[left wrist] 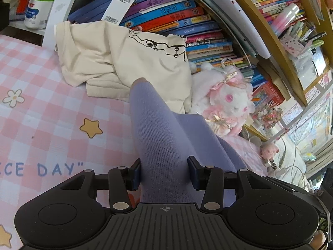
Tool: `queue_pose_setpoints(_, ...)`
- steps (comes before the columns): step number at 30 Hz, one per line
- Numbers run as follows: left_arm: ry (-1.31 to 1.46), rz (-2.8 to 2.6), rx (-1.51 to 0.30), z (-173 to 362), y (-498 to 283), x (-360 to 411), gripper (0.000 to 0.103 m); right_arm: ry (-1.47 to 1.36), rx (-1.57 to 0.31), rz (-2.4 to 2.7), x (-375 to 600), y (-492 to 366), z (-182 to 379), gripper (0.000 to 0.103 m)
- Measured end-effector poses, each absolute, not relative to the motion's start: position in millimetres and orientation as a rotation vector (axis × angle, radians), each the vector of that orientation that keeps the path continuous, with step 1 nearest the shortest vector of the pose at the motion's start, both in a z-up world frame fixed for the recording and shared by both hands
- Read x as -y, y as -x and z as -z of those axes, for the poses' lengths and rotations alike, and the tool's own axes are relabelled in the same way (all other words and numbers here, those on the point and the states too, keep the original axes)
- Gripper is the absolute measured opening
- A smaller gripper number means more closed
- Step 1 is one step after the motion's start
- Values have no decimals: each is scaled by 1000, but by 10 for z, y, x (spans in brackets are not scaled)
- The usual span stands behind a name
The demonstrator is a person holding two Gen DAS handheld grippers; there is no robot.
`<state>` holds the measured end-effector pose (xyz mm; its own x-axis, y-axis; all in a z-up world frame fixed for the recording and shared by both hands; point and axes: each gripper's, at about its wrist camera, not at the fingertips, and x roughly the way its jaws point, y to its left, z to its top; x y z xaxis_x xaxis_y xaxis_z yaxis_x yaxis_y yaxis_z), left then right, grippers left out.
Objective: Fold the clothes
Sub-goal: 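Slide both grippers along the folded sweater edge, pressing it flat, then open both grippers and lift them away from the folded sweater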
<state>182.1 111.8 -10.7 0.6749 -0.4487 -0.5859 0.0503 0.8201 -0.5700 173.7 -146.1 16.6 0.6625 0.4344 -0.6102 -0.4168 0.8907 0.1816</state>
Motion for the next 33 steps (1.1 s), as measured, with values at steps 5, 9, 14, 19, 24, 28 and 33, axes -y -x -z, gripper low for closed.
queue_pose_setpoints(5,550,282,-812,188,-1939,-1105,44,-60,-741,-464,1463,-1923,-83,28)
queue_pose_setpoints(9,557,266,-837,267,-2009,-1109,44,-105,-780,-440,1485,-2033,14,29)
queue_pose_setpoints(14,539,243,-861,360,-2021,-1086,51,-192,-853,-379,1545,-2137,170,40)
queue_pose_setpoints(19,504,207,-843,325,-1992,-1070,58,-227,-863,-327,1589,-2136,230,63)
queue_pose_setpoints(24,396,133,-812,157,-1893,-1002,65,-210,-847,-286,1624,-2055,135,77)
queue_pose_setpoints(28,312,72,-740,4,-1686,-936,76,-186,-796,-263,1683,-1887,34,86)
queue_pose_setpoints(33,238,45,-687,-51,-1402,-823,83,-97,-744,-205,1726,-1610,-20,90)
